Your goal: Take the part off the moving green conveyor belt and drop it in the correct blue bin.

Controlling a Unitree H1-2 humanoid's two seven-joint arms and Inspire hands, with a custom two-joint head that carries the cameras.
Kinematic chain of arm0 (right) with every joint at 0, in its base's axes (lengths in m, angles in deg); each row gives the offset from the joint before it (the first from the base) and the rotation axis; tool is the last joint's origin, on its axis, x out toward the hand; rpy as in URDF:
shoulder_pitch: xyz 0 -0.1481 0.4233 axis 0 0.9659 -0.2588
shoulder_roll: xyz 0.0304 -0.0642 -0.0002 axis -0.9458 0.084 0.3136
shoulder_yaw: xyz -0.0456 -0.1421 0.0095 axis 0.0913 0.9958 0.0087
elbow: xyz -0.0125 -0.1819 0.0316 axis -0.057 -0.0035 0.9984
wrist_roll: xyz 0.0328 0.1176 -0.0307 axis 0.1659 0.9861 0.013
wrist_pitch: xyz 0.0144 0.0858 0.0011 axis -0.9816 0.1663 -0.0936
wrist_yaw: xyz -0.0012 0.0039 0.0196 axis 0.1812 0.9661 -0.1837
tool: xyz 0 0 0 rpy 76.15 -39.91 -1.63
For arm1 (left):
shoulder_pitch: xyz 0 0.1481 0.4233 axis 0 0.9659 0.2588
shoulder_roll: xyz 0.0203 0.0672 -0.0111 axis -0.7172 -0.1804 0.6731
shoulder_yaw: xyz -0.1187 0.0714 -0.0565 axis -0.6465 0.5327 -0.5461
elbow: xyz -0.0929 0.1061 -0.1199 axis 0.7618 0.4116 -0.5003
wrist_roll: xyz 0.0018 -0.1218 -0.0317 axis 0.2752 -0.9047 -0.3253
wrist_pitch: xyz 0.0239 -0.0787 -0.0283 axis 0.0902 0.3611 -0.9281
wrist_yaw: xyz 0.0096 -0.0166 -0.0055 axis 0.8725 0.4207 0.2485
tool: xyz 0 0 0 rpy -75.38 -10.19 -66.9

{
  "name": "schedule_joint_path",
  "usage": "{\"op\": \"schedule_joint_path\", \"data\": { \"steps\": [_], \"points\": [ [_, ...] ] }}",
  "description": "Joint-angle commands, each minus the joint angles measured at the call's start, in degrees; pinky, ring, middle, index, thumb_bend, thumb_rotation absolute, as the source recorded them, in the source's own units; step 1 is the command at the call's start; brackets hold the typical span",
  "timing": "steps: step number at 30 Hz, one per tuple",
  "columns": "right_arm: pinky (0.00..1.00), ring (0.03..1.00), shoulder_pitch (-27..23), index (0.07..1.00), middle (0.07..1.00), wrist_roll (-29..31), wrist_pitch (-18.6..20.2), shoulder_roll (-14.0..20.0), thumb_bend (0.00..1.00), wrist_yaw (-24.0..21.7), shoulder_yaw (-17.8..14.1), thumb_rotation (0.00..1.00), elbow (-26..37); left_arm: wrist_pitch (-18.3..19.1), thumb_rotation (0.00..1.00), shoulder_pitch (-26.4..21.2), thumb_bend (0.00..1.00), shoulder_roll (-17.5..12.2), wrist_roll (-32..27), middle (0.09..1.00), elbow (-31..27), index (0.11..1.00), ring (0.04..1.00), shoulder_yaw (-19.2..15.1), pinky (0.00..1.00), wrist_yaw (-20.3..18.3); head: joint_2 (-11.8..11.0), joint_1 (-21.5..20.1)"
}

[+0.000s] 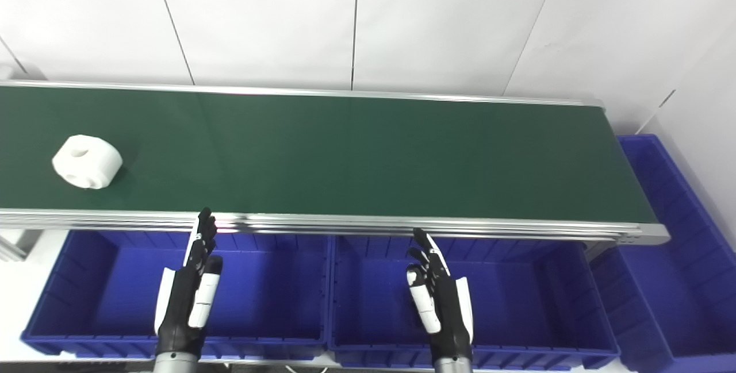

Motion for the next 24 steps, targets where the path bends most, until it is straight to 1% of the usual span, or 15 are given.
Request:
{"op": "schedule_joint_path", "data": {
  "steps": [1,2,3,6,7,8,9,10,11,12,15,17,20,21,24],
  "points": [
    [0.83,0.885,-0.22,0.914,0.93,0.97,-2.73,0.31,0.87,-0.8,-0.19,0.97,1.38,-1.98,0.98,-0.55,0.54,1.14,0.66,1.0,-0.64,1.0,0.994,0.72,1.0,1.04,-0.31,1.13],
    [0.83,0.886,-0.16,0.916,0.933,1.42,-2.95,0.54,0.86,-1.05,-0.35,0.97,1.21,-2.08,0.98,-0.48,0.53,1.31,1.04,1.0,-0.41,1.0,0.993,0.92,1.0,1.25,-0.9,2.83],
    [0.83,0.886,-0.12,0.916,0.933,1.74,-3.11,0.7,0.86,-1.25,-0.48,0.97,1.09,-2.15,0.98,-0.43,0.53,1.41,1.29,1.0,-0.25,1.0,0.993,1.07,1.0,1.4,-0.9,2.83],
    [0.84,0.888,-0.21,0.92,0.936,2.69,-4.26,1.47,0.87,-1.93,-0.95,0.97,-0.02,-2.41,0.97,-0.37,0.52,1.93,1.6,1.0,0.6,1.0,0.988,1.45,1.0,1.89,-2.29,5.79],
    [0.85,0.894,-0.24,0.923,0.94,3.03,-4.6,1.71,0.87,-2.15,-1.08,0.97,-0.39,-2.7,0.95,-0.39,0.51,2.11,1.75,1.0,0.98,1.0,0.979,1.52,1.0,2.15,-2.46,6.02],
    [0.85,0.896,-0.29,0.924,0.941,3.33,-5.13,2.02,0.87,-2.31,-1.27,0.98,-0.93,-3.31,0.95,-0.49,0.51,2.37,2.19,1.0,1.67,1.0,0.976,1.61,1.0,2.74,-3.44,7.32],
    [0.86,0.898,-0.34,0.926,0.941,3.53,-5.52,2.22,0.87,-2.43,-1.4,0.98,-1.31,-3.76,0.92,-0.57,0.51,2.55,2.5,1.0,2.17,1.0,0.964,1.66,1.0,3.16,-3.44,7.32],
    [0.86,0.899,-0.45,0.927,0.94,3.59,-6.17,2.5,0.87,-2.51,-1.6,0.98,-2.05,-4.36,0.91,-0.69,0.51,2.81,2.92,1.0,2.92,1.0,0.959,1.76,1.0,3.71,-4.9,8.53],
    [0.86,0.9,-0.53,0.929,0.94,3.63,-6.66,2.68,0.86,-2.58,-1.75,0.98,-2.6,-4.77,0.89,-0.78,0.5,2.96,3.18,1.0,3.44,1.0,0.947,1.84,0.97,4.11,-4.9,8.53],
    [0.87,0.905,-0.78,0.938,0.943,3.6,-7.58,3.09,0.86,-2.71,-1.91,0.99,-3.76,-5.47,0.88,-1.0,0.49,3.19,3.63,0.998,4.41,1.0,0.934,1.96,0.94,4.75,-6.71,10.01],
    [0.88,0.915,-1.54,0.948,0.95,4.2,-9.79,4.12,0.86,-3.24,-2.36,1.0,-6.78,-7.53,0.87,-1.81,0.47,3.7,4.8,0.994,7.25,1.0,0.925,2.31,0.91,6.39,-8.33,11.74],
    [0.89,0.921,-1.94,0.95,0.952,5.23,-10.71,4.43,0.83,-3.65,-2.65,1.0,-8.04,-8.59,0.85,-2.28,0.46,3.96,4.57,0.983,8.65,1.0,0.92,2.52,0.9,6.89,-8.55,12.71],
    [0.89,0.913,-2.39,0.947,0.948,6.5,-11.33,4.79,0.79,-4.42,-3.07,1.0,-9.01,-9.06,0.79,-2.6,0.49,4.48,3.98,0.966,9.52,1.0,0.909,2.74,0.88,7.18,-8.09,13.5],
    [0.89,0.913,-2.5,0.947,0.948,6.71,-11.34,5.03,0.79,-4.68,-3.19,1.0,-9.12,-8.89,0.79,-2.6,0.49,4.72,3.9,0.965,9.44,1.0,0.908,2.87,0.88,7.16,-7.26,14.57],
    [0.9,0.935,-2.65,0.962,0.966,7.08,-11.19,5.77,0.79,-5.33,-3.42,1.0,-9.09,-8.41,0.76,-2.55,0.5,5.29,4.13,0.964,8.98,1.0,0.907,3.25,0.86,7.22,-6.03,16.29]
  ]
}}
